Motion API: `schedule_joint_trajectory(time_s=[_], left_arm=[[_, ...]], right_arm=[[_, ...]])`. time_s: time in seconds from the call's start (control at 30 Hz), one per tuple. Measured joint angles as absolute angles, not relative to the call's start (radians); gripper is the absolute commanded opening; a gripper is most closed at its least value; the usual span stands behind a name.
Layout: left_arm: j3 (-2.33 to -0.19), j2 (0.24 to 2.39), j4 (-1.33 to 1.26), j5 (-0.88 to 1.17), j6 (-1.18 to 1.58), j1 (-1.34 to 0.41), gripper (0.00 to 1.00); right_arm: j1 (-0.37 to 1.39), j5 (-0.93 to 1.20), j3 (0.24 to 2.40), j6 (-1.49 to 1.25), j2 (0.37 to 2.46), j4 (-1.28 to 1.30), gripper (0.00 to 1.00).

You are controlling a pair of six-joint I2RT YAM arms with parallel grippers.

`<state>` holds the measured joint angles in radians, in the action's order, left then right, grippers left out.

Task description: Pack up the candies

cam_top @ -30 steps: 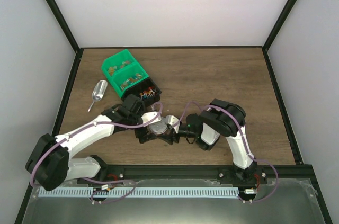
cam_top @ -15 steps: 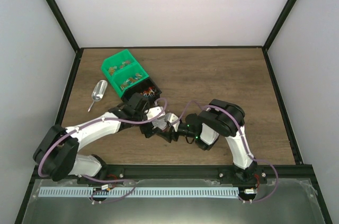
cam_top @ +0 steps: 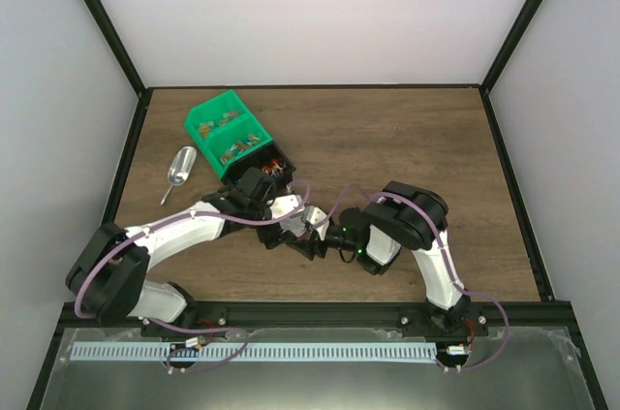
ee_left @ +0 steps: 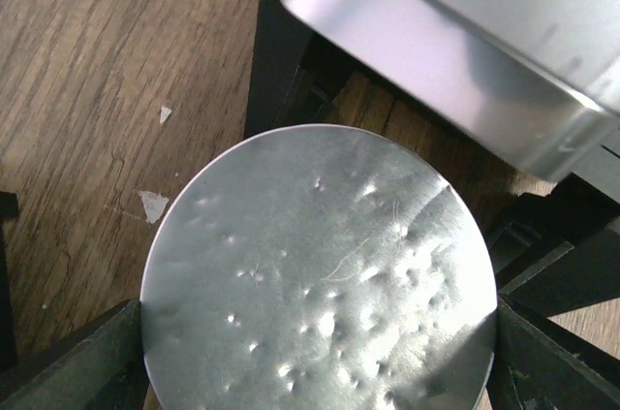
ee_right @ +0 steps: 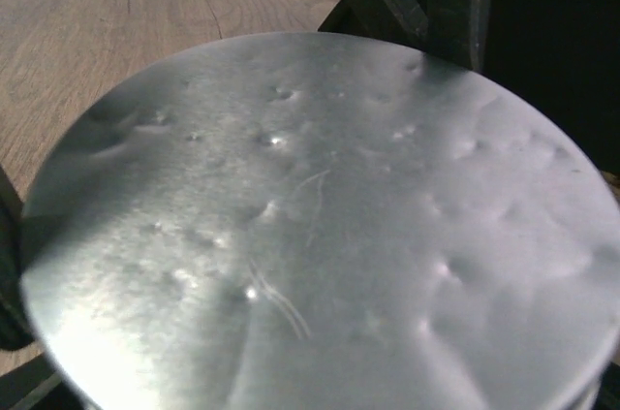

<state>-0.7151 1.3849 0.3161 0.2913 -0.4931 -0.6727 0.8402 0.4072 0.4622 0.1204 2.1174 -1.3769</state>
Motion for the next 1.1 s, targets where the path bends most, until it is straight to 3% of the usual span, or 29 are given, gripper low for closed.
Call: schedule_joint_trajectory(time_s=[0.37,0.5,0.6,0.7,1.1], left_arm=[[-0.854,1.489,0.493,0.358,-0.794,-0.641,0.74],[-0.873,1.505,0.521,0.37,-0.882,-0.638,0.85],[-0.895,1.521,0.549,0.381,-0.929,-0.631,0.99],[-0.903,1.533,0.578,0.386,-0.981,-0.623,1.0],[-0.802,1.291,0.527,0.394,-0.758,-0.575,1.0]], right_arm=[[0.833,0.419,0.446,0.146,2.104,-1.371,0.79],[0.833,0.429,0.442,0.148,2.101,-1.369,0.79],[0.833,0.43,0.442,0.149,2.101,-1.367,0.79],[0.833,0.445,0.444,0.149,2.101,-1.363,0.79],[0.84,0.424,0.484,0.089,2.14,-1.4,0.79]])
